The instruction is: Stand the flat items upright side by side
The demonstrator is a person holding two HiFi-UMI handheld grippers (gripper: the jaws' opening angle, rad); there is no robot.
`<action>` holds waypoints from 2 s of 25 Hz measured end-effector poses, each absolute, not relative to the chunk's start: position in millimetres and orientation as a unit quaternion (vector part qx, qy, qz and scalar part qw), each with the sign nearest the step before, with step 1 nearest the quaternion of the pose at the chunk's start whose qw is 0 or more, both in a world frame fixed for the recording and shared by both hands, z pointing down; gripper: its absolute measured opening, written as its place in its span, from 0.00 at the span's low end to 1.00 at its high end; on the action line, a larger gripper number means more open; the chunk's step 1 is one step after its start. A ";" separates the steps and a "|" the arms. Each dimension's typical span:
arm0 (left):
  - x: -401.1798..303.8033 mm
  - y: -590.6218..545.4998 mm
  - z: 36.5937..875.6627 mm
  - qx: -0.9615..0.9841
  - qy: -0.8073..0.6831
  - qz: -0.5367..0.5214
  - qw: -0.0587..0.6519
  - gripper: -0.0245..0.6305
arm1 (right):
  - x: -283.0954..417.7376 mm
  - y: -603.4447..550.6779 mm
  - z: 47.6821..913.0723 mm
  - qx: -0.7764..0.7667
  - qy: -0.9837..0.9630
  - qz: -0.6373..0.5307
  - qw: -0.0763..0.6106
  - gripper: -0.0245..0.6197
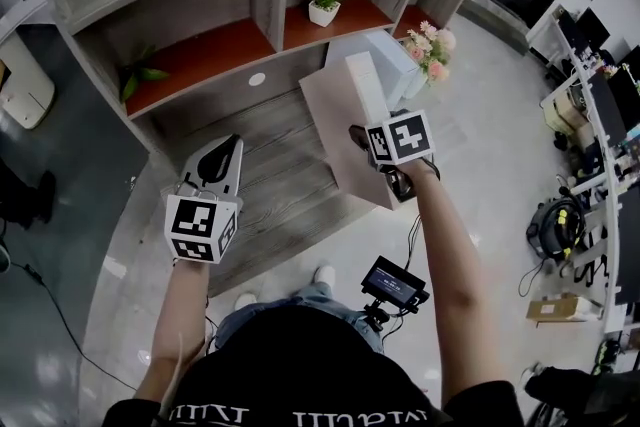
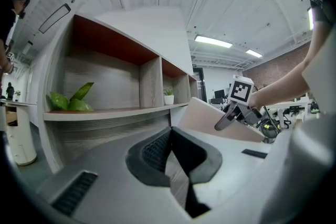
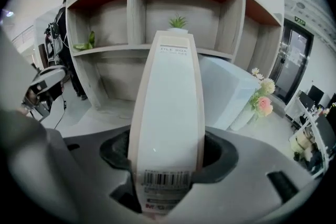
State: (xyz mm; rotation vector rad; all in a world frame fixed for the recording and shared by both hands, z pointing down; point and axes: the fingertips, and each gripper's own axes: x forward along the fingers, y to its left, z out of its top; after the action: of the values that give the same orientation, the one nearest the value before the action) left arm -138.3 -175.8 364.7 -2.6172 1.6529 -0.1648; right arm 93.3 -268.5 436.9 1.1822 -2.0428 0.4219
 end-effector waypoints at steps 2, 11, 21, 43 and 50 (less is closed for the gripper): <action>-135.0 -175.3 364.3 -0.845 0.531 -0.055 0.022 0.06 | 96.0 -268.9 432.4 0.476 -0.799 0.153 0.334 0.49; -121.6 -175.6 366.3 -0.848 0.524 -0.070 0.027 0.06 | 108.0 -273.0 424.0 0.531 -0.809 0.117 0.225 0.48; -108.8 -179.9 375.9 -0.848 0.520 -0.101 0.029 0.06 | 122.6 -279.9 427.9 0.558 -0.818 0.064 0.124 0.48; -74.7 -204.2 385.8 -0.833 0.537 -0.132 0.028 0.06 | 130.9 -334.6 491.0 0.547 -0.813 0.100 0.171 0.50; -77.5 -210.0 387.2 -0.824 0.551 -0.131 0.023 0.06 | 128.0 -347.6 525.9 0.518 -0.812 0.136 0.234 0.52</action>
State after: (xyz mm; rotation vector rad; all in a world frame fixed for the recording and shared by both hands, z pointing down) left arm -77.5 -210.0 387.2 -2.5508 1.7063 -0.4052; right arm 128.0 -347.6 525.9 1.4209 -2.2282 0.3728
